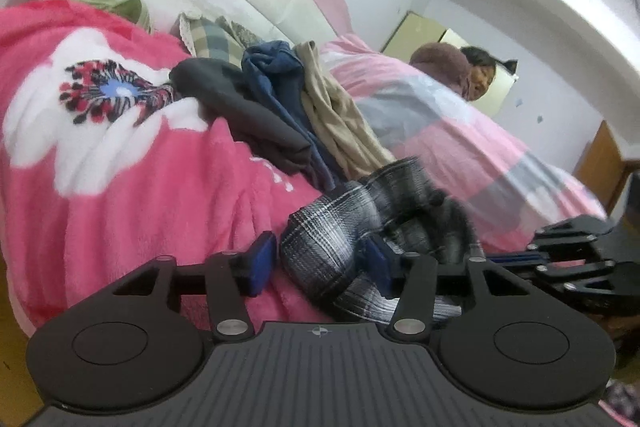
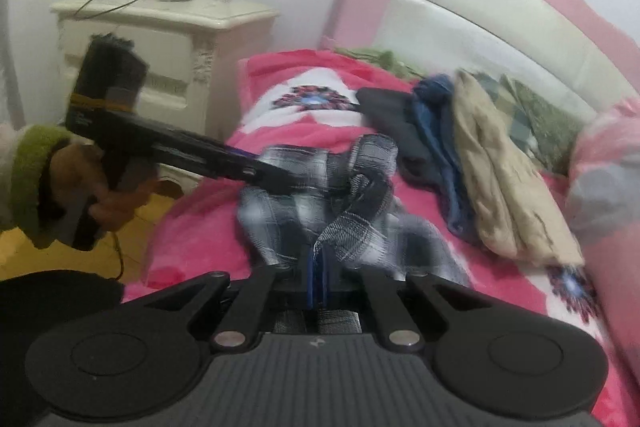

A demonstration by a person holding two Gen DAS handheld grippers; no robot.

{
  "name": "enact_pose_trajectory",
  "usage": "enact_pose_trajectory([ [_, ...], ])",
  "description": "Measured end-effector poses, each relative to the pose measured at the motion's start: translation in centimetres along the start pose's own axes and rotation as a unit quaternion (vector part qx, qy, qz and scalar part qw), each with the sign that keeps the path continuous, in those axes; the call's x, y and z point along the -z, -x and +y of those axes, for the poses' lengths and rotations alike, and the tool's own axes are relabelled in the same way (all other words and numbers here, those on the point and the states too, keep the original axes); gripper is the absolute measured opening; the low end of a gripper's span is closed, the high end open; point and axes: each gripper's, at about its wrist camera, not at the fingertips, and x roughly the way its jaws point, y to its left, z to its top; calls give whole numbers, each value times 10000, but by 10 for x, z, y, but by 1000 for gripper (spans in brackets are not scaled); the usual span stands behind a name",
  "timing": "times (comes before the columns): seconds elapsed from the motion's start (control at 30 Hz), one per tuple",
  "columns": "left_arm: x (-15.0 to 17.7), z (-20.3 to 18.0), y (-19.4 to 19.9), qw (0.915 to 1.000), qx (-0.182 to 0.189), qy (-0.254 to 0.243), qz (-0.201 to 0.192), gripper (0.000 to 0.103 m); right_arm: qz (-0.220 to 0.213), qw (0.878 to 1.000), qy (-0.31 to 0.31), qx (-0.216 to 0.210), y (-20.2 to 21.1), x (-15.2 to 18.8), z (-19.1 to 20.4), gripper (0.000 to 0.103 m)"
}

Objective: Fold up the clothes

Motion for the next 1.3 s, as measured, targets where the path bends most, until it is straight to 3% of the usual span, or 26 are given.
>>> enact_pose_trajectory([
  [0.1,-8,-1,5,9998,-19,3,-174,58,-53,9986,-510,-143,13,5,-15,3],
  [0.2,-17,-7,-3,9996,-67,-221,-188,59,132,9984,-529,-113,11,13,-16,3],
  [0.33,-15,-15,-20,9985,-80,-547,-33,48,-297,9922,-1183,-260,20,4,-58,6],
  [0.47,-5,-15,-23,9972,-177,-727,-64,44,-1011,9690,-2160,-651,17,-4,-128,10],
  [0.6,1,-9,-19,9972,-201,-711,-85,42,-371,9687,-2330,-770,-46,-5,-161,12],
  [0.73,2,-6,-15,9973,-134,-718,-99,43,-79,9677,-2329,-965,-74,-4,-162,18],
  [0.9,2,4,-11,9993,-43,-335,-186,45,241,9648,-2322,-1207,-105,-3,-162,20],
  [0.97,3,3,-11,9992,-44,-341,-194,45,369,9633,-2318,-1304,-117,-2,-162,37],
  [1.1,4,1,-10,9985,-45,-506,-197,45,249,9538,-2545,-1577,-116,-3,-171,42],
  [1.17,5,1,-10,9983,-41,-554,-198,46,237,9498,-2534,-1817,-115,-5,-167,59],
  [1.2,6,2,-9,9983,-46,-544,-196,46,294,9507,-2417,-1922,-115,-6,-161,61],
  [1.3,8,4,-9,9985,-46,-507,-211,47,509,9660,-1872,-1709,-116,-8,-139,61],
])
